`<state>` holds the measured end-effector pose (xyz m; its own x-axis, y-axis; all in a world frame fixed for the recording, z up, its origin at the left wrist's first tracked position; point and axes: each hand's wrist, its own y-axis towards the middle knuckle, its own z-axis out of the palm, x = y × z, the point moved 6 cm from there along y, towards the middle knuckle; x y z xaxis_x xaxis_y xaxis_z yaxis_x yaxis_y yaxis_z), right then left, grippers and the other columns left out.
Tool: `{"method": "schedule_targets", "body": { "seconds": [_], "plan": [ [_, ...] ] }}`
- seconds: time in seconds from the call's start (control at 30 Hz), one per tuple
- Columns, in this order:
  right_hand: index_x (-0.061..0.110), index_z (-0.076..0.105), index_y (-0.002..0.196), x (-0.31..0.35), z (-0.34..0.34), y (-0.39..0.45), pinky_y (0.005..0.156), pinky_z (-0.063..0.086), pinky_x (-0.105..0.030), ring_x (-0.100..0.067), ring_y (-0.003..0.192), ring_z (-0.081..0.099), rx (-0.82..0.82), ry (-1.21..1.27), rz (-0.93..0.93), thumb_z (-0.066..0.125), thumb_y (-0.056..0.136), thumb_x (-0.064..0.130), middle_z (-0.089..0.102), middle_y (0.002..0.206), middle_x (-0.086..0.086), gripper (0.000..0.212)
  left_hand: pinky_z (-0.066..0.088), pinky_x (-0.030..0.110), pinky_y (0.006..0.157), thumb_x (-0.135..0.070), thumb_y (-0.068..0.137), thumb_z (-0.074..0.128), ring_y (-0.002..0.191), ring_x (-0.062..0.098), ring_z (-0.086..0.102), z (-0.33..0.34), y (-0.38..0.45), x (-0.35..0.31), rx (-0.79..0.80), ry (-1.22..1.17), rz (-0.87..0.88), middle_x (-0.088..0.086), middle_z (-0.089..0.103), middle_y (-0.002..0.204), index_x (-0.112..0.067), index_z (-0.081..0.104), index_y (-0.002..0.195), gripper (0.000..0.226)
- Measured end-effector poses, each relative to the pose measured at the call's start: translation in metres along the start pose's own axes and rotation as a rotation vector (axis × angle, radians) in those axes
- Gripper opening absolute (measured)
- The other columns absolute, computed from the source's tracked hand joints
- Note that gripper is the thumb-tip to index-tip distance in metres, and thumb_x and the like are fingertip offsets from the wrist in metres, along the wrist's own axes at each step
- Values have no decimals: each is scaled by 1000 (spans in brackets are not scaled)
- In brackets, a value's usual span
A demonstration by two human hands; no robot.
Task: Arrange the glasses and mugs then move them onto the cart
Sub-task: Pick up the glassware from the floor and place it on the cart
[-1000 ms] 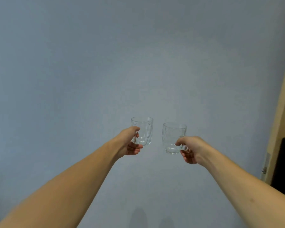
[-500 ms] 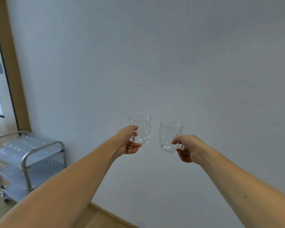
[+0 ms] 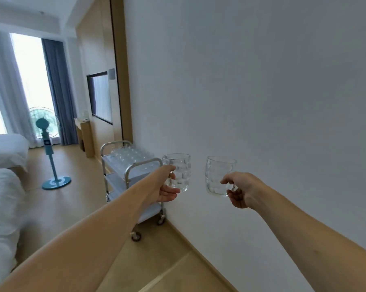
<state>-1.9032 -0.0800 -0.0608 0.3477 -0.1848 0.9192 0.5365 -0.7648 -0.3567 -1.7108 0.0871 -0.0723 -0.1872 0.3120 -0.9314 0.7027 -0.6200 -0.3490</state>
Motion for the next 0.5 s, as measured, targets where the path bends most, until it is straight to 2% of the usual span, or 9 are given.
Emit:
{"method": "schedule_targets", "body": {
  "seconds": [0.13, 0.23, 0.33, 0.5],
  "plan": [
    [8, 59, 95, 13, 72, 49, 44, 44, -23, -18, 47, 49, 114, -39, -4, 72, 80, 9, 55, 68, -11, 20, 58, 42, 91, -50, 99, 54, 87, 34, 69, -56, 30, 9, -91, -23, -36, 22, 74, 83, -16, 60, 106, 35],
    [6, 58, 97, 28, 127, 87, 42, 44, -22, -17, 47, 48, 188, -76, -11, 70, 81, 9, 55, 70, -12, 21, 59, 40, 85, -48, 99, 54, 84, 34, 69, -100, 58, 6, -172, -44, -52, 23, 75, 84, -15, 59, 109, 35],
    [5, 58, 96, 48, 177, 123, 43, 44, -22, -16, 49, 48, 274, -103, -3, 69, 82, 8, 54, 70, -12, 18, 59, 38, 80, -49, 99, 54, 84, 34, 70, -142, 93, -5, -248, -59, -58, 25, 75, 94, -14, 58, 111, 37],
    [3, 56, 96, 87, 251, 185, 45, 44, -23, -15, 51, 47, 372, -120, 1, 68, 85, 7, 52, 68, -10, 17, 57, 41, 89, -44, 100, 54, 86, 35, 68, -196, 149, -25, -367, -107, -89, 25, 74, 93, -12, 59, 109, 34]
  ]
}}
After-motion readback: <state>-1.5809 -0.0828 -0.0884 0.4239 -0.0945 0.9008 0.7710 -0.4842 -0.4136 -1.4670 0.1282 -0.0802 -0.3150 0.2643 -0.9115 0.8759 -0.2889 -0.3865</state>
